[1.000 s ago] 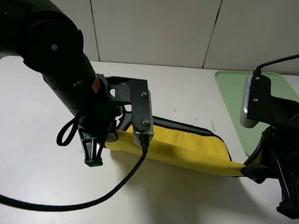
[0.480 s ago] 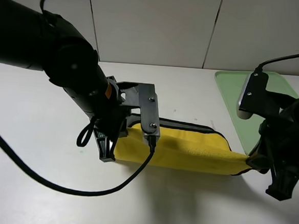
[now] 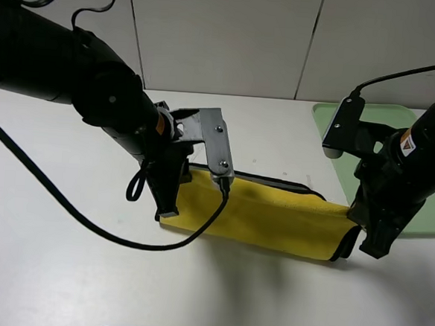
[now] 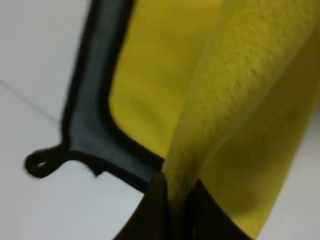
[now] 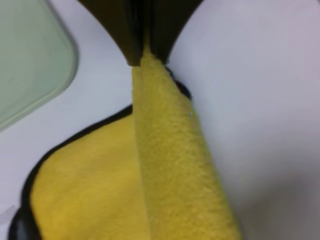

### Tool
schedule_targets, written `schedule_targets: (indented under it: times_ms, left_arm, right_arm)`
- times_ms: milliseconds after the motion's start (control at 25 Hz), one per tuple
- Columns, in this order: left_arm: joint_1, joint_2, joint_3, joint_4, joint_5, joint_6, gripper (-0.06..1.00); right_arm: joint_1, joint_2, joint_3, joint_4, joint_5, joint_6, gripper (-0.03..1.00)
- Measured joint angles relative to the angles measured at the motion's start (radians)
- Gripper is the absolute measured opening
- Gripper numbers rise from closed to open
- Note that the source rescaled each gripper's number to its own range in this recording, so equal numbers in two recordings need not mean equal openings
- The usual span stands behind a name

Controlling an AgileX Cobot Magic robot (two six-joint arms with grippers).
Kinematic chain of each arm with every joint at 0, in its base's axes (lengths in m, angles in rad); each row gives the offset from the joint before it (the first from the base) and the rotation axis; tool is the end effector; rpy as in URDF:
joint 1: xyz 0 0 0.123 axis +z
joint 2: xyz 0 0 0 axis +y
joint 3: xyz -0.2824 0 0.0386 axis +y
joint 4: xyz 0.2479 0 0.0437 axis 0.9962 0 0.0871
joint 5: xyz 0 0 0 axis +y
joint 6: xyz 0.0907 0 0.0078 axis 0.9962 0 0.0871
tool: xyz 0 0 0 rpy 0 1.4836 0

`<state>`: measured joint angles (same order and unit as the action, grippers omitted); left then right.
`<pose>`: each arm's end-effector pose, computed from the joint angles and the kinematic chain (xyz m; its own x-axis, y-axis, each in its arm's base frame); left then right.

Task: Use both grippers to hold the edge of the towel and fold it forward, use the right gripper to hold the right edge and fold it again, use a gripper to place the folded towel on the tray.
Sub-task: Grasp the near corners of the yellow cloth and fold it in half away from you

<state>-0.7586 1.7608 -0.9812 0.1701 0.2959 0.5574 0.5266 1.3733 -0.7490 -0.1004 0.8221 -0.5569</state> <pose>0.2560 -0.2364 0.1740 -0.0143 0.9212 -0.3889 0.9002 0.1811 0.3960 0.2007 0.1089 0.2093 -0.3994 -0.9075 -0.1303 -0.8900 0.4179 -0.1826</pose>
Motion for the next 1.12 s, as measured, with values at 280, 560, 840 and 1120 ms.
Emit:
schedule_targets:
  times_ms: [280,560,840,1120]
  left_arm:
    - [0.030,0.052,-0.033,0.007,-0.056,-0.001,0.00]
    - [0.037,0.116,-0.075,0.011,-0.077,-0.001,0.00]
    - [0.037,0.164,-0.077,0.011,-0.119,-0.002,0.00]
    - [0.037,0.176,-0.078,0.011,-0.192,-0.003,0.00]
  right_arm:
    - [0.000,0.038,-0.003,-0.055,-0.043,0.044,0.00]
    - [0.000,0.059,-0.003,-0.105,-0.082,0.074,0.00]
    - [0.000,0.069,-0.003,-0.171,-0.121,0.103,0.00]
    - [0.000,0.104,-0.003,-0.189,-0.127,0.104,0.00]
